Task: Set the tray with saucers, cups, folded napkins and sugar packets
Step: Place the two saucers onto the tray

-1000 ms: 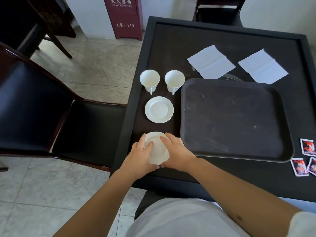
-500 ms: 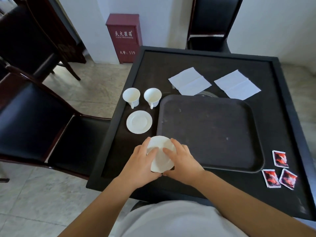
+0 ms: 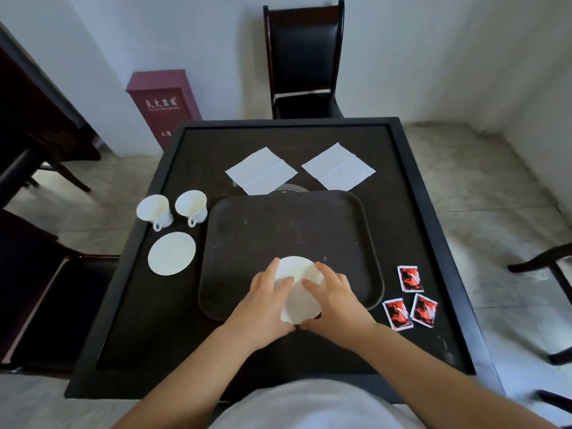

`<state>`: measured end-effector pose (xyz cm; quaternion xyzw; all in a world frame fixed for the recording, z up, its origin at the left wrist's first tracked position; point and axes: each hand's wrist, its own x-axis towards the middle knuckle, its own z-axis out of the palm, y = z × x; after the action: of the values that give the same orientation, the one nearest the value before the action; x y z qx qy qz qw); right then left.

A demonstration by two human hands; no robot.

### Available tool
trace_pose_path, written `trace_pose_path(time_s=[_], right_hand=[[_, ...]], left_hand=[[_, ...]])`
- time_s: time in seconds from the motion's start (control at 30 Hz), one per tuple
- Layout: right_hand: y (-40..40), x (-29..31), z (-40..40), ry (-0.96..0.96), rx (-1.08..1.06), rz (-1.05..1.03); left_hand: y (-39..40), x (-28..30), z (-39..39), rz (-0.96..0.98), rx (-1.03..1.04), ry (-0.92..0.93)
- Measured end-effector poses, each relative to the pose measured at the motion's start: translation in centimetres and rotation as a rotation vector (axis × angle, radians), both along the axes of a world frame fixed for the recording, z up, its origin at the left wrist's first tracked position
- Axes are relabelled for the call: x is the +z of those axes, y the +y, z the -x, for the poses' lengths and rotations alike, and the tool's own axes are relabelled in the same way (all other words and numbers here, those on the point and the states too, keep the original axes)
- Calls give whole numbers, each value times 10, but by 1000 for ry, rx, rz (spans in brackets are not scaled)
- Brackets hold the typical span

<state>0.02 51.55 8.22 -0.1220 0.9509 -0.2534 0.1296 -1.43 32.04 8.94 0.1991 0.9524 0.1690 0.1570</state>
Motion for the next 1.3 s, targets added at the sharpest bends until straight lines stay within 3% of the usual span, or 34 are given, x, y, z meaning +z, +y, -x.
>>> trace_pose_path(time_s=[0.57,0.97,1.3], right_hand=[[76,-35,79,-33,-36,-23],[101,-74,161,-128,-69,-8],[97,-95,216,-252,-105,-36]], left_hand=[[85,-35,86,99,-15,35],[98,-84,178,-8,-43,-113],[95,-118,221,-120,-25,-89]])
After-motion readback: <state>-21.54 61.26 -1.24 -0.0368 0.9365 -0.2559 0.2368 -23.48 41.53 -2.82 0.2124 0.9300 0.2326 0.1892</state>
